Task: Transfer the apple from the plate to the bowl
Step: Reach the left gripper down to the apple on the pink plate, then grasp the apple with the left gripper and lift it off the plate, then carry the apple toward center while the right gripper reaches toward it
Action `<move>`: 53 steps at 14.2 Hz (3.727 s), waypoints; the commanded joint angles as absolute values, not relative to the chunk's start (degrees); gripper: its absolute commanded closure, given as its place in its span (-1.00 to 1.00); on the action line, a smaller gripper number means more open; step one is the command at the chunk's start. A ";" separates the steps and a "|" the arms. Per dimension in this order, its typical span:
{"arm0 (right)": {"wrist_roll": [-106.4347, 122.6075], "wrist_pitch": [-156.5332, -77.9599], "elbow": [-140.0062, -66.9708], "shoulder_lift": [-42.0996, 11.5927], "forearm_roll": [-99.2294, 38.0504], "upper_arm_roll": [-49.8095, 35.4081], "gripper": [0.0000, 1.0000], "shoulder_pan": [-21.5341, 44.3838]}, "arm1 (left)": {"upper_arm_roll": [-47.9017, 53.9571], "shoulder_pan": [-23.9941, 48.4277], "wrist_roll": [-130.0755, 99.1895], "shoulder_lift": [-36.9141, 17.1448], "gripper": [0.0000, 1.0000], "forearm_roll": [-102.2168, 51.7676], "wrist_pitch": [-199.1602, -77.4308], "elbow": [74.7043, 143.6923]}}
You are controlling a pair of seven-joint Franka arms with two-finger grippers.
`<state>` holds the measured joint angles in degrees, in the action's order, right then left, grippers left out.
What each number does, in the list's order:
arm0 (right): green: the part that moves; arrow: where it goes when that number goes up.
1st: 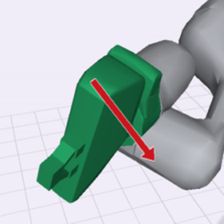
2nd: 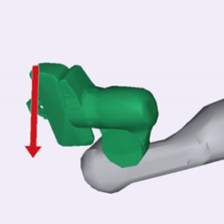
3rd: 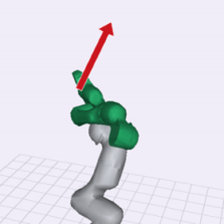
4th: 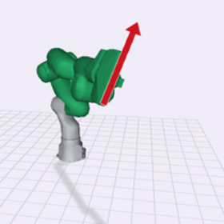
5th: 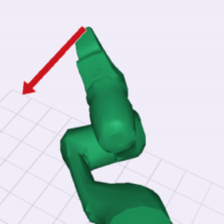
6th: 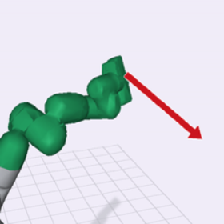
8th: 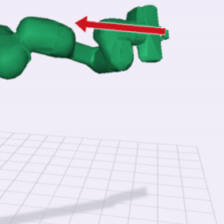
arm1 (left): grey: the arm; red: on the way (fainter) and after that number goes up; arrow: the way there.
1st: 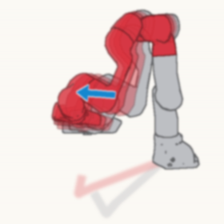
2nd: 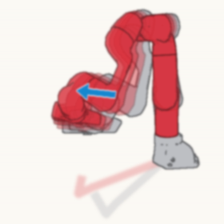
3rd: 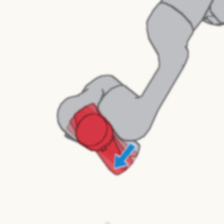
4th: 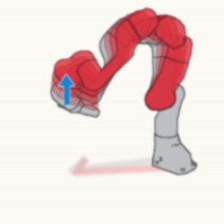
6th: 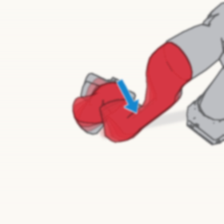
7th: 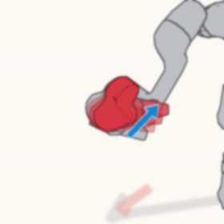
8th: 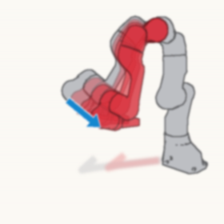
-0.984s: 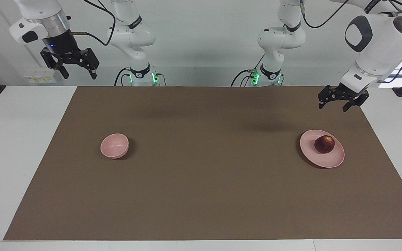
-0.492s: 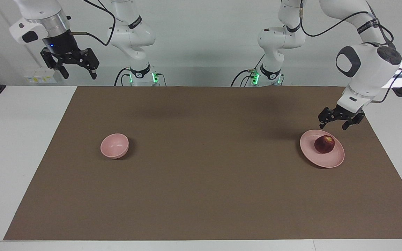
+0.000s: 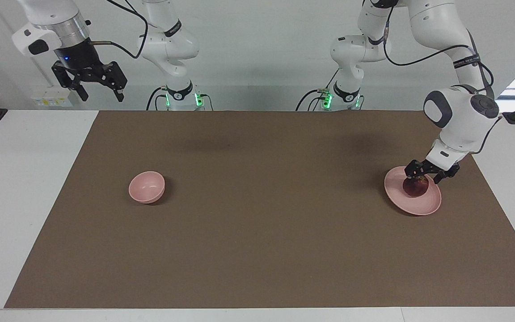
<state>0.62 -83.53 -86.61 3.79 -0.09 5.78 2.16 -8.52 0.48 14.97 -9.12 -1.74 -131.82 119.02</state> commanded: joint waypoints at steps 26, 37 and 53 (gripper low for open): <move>-5.24 -88.67 -92.54 5.19 -4.20 5.27 -1.00 2.37 | 9.92 4.57 0.26 5.10 1.00 -28.88 -117.06 118.39; -45.23 -100.27 -94.83 -0.34 -25.55 4.92 -1.00 8.52 | 19.84 4.66 -1.76 5.01 1.00 -62.20 -133.31 118.56; -64.62 -105.21 -93.69 -7.29 -39.38 4.22 -1.00 20.82 | 31.11 5.89 -0.09 4.31 1.00 -76.11 -159.70 118.39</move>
<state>-66.54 -106.67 -94.48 -7.25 -39.38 4.41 19.79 31.34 5.15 -1.30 4.20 -74.95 -157.98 118.29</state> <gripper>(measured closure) 0.000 0.326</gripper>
